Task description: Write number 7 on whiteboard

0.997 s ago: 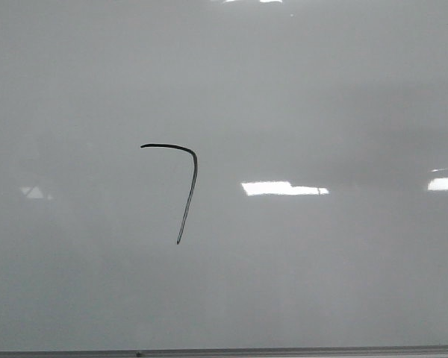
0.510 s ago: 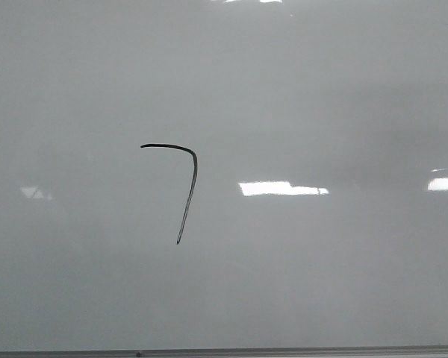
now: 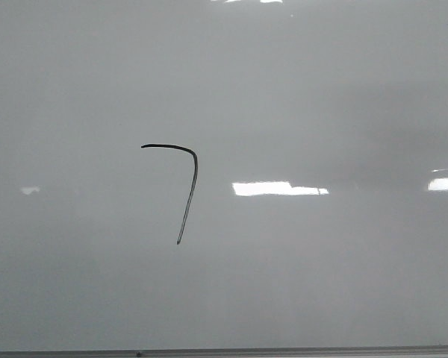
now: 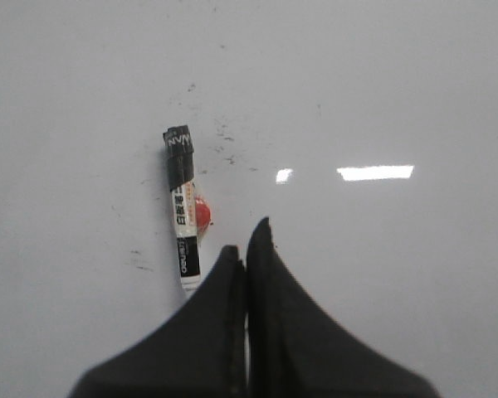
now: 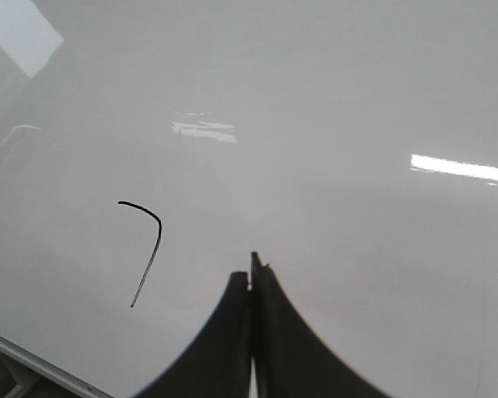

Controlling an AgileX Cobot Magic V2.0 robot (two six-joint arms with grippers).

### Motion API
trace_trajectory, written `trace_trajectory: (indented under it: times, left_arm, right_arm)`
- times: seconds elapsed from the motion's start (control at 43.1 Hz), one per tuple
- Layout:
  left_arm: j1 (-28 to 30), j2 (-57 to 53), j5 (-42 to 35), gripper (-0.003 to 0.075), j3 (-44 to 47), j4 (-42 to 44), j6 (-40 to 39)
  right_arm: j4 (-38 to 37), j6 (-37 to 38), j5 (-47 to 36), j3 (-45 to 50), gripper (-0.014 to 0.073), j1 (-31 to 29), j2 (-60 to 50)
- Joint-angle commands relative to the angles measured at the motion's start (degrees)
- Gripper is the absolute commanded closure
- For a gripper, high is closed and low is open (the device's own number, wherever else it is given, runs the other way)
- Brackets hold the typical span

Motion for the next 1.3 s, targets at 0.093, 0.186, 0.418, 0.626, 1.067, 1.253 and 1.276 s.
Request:
trace_trajectory:
  times: [0.093,0.186,0.418,0.626,1.067,1.253,1.276]
  left_arm:
    - [0.13,-0.94,-6.43,0.0741,0.31,-0.67,-0.53]
    - [0.13,-0.94,-6.43,0.0741,0.31,-0.67,-0.53]
    - [0.13,-0.94,-6.43,0.0741,0.31,-0.67,-0.53]
    - [0.13,-0.94,-6.43,0.0741,0.31,-0.67,-0.53]
    - [0.13,-0.94,-6.43,0.0741,0.31,-0.67,-0.53]
    - [0.13,-0.94,-6.43,0.0741,0.31,-0.67,-0.53]
    - [0.13,-0.94,-6.43,0.0741,0.31,-0.67,-0.53]
  right_arm:
    - [1.20,-0.31,-2.14,-1.38,0.0663,-0.35,0.15]
    - [1.20,-0.31,-2.14,-1.38,0.0663,-0.35,0.15]
    - [1.20,-0.31,-2.14,-1.38,0.0663,-0.35,0.15]
    - [1.20,-0.31,-2.14,-1.38,0.0663,-0.35,0.15]
    - [1.15,-0.31,-3.64,-1.09,0.0663,-0.35,0.15]
    - [-8.09,2.93,-4.58,-0.33,0.0663,-0.35,-1.11]
    - [-10.30,4.63,-5.03,-0.05,0.0663,-0.35,-1.40]
